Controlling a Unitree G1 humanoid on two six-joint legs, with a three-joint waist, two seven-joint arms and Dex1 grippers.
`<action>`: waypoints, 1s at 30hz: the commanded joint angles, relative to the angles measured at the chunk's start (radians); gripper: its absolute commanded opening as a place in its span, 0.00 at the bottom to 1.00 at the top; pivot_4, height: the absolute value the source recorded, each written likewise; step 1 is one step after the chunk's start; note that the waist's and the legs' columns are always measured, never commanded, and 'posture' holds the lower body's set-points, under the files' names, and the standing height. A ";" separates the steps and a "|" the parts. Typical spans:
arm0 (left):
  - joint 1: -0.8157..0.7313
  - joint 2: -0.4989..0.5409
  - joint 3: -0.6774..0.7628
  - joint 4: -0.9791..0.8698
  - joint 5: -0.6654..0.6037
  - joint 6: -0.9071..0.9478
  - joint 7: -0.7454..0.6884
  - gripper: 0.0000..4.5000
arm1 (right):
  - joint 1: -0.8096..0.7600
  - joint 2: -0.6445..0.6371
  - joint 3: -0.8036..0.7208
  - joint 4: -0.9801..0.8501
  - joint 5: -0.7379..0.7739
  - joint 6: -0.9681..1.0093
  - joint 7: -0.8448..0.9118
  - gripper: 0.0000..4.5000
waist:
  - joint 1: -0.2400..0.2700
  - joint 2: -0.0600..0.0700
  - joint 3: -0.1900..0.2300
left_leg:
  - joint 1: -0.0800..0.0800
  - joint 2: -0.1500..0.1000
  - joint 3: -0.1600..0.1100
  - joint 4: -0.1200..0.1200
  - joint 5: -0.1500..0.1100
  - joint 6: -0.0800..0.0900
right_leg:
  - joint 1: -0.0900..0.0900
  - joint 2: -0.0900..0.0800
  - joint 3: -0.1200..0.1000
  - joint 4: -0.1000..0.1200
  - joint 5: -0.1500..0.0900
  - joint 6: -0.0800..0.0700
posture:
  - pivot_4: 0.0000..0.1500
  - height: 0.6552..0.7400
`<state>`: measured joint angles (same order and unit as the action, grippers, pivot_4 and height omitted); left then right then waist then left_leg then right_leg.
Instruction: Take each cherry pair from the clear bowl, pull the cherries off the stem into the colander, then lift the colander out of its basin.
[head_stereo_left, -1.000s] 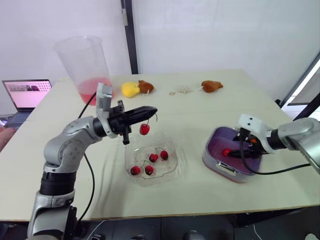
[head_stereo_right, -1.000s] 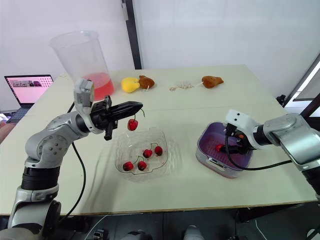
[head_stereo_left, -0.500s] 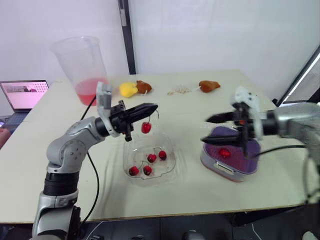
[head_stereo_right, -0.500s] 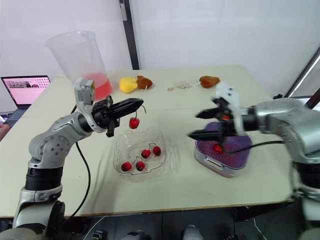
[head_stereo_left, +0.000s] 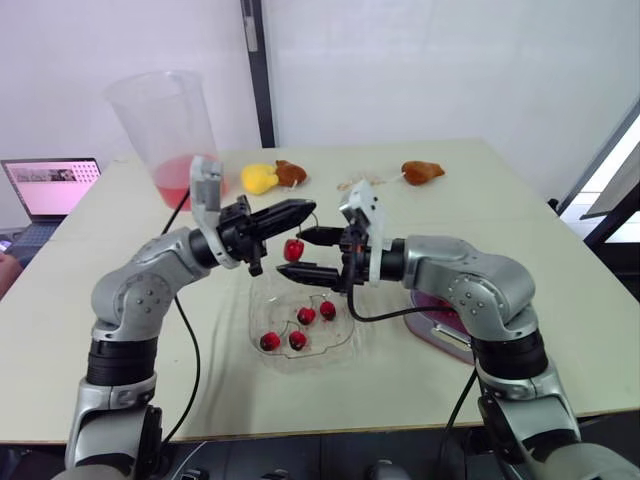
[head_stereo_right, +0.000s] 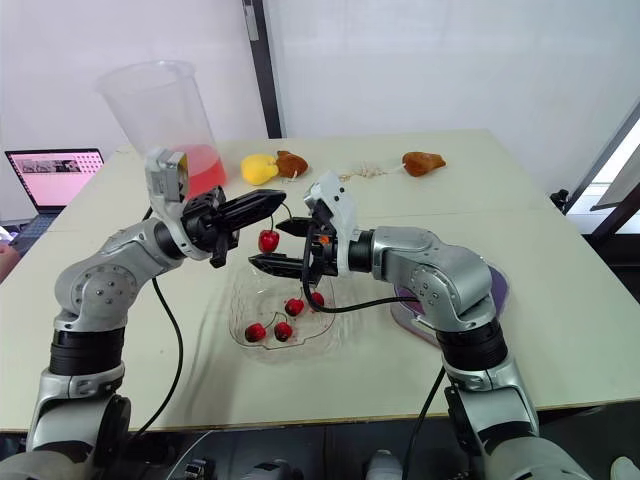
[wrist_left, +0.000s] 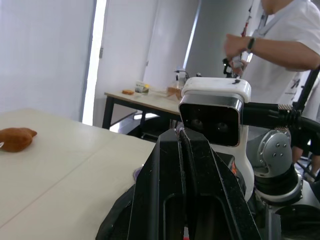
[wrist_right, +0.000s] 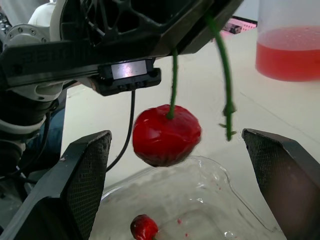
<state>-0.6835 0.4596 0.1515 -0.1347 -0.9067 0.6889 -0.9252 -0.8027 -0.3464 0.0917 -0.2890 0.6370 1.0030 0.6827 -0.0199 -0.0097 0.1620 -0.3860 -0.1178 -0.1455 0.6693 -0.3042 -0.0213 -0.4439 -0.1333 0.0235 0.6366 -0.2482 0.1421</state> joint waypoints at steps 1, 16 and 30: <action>-0.009 0.017 0.018 -0.040 -0.010 -0.006 0.000 0.00 | -0.013 0.027 -0.023 -0.021 0.031 -0.010 -0.020 0.93 | -0.001 0.000 0.000 | 0.000 0.000 0.000 0.000 0.000 0.000 | 0.000 0.000 0.000 0.000 0.000 0.000 | 1.00 1.00; -0.018 0.014 0.008 -0.025 0.021 -0.027 -0.012 0.00 | -0.017 0.050 -0.011 -0.018 0.052 -0.005 -0.040 0.37 | -0.003 0.000 0.000 | 0.000 0.000 0.000 0.000 0.000 0.000 | -0.001 0.000 0.000 0.001 0.000 0.000 | 1.00 1.00; -0.033 -0.006 -0.003 -0.008 0.015 -0.029 -0.023 0.00 | -0.009 -0.002 0.020 -0.032 0.054 0.049 -0.027 0.21 | -0.001 0.000 0.000 | 0.000 0.000 0.000 0.000 0.000 0.000 | -0.001 0.000 0.000 0.001 0.000 0.000 | 1.00 1.00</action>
<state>-0.6832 0.4599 0.1388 -0.1224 -0.8802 0.6808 -0.9420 -0.8028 -0.3361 0.0948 -0.2919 0.6815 1.0349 0.6461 -0.0212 -0.0096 0.1619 -0.3858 -0.1178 -0.1452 0.6691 -0.3042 -0.0213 -0.4444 -0.1334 0.0235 0.6378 -0.2482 0.1421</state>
